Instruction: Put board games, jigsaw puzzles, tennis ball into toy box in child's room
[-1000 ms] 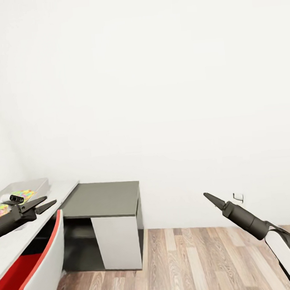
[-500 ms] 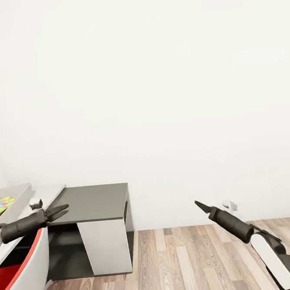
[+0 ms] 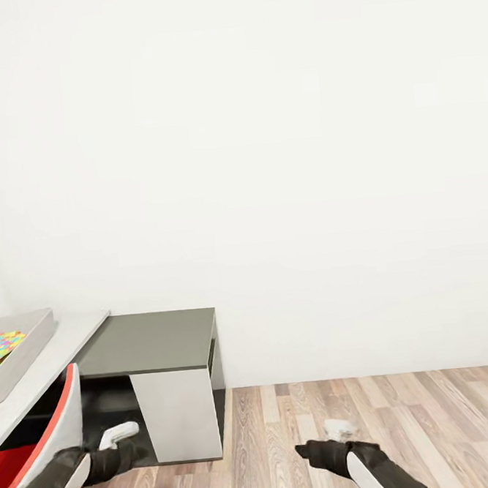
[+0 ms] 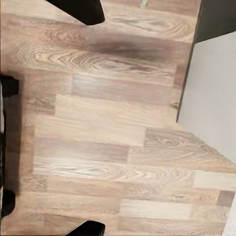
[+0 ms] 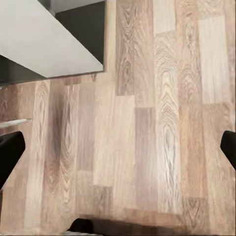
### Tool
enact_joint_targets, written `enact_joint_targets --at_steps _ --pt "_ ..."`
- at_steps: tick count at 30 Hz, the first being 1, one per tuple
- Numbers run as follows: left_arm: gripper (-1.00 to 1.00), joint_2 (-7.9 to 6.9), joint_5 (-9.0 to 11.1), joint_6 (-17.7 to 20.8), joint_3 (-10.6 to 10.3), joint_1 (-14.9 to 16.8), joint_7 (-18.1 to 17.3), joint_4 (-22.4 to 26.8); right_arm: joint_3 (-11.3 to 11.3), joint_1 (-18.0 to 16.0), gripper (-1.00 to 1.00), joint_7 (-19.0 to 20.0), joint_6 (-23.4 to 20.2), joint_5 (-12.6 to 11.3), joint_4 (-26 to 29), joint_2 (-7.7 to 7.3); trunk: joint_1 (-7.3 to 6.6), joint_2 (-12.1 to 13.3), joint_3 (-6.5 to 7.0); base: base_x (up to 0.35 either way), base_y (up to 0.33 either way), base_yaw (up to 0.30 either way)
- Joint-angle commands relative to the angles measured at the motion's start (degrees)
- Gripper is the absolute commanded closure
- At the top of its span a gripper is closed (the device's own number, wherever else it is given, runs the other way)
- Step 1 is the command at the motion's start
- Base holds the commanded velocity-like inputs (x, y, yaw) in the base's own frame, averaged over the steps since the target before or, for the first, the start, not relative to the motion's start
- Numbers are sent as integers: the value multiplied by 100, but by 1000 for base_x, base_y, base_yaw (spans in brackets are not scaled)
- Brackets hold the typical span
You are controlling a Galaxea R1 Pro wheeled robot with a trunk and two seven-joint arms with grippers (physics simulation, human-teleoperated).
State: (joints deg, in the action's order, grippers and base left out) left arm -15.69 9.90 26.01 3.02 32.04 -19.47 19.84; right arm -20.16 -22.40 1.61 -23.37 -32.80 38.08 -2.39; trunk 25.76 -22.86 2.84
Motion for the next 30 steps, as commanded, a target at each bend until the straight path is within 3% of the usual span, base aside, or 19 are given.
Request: enact_joint_targets --at_steps 1,4,7,9,10,14,17,23,30 --pt "-100 45 -155 -453 -26 -14 64 -524 -33 23 -100 -14 246 223 -510 157 2 -6 1 0 0 0" --pt "-100 115 -637 -2036 -112 -244 364 -1700 -49 70 -100 -182 1322 933 -2223 616 2 -6 1 0 0 0" --pt "-100 135 -782 -2705 -128 -696 683 -1955 -47 85 -100 -369 2064 1239 -3162 804 2 -6 1 0 0 0" --pt "-100 158 -843 -3037 -130 -1154 1059 -2055 -44 100 -100 -568 2470 1379 -3548 889 2 -6 1 0 0 0" --pt "-100 178 -835 -3220 -123 -1549 1471 -2106 -42 354 -100 -733 2693 1452 -3723 914 2 -6 1 0 0 0" --pt "-100 202 -821 -3299 -106 -1879 1734 -2134 -37 749 -100 -816 2799 1459 -3784 892 2 -6 1 0 0 0" --pt "-100 235 -822 -3314 -102 -2065 1783 -2139 -34 907 -100 -831 2813 1441 -3800 878 2 -6 1 0 0 0" --pt "-100 344 -836 -3393 -100 -2420 1855 -2142 -17 1603 -100 -837 2903 1429 -3802 826 2 -6 -5 0 0 0" --pt "-100 509 -854 -3452 -100 -2716 2385 -2142 -15 1802 -100 -1041 2844 1418 -3815 656 2 -6 -61 0 0 0"
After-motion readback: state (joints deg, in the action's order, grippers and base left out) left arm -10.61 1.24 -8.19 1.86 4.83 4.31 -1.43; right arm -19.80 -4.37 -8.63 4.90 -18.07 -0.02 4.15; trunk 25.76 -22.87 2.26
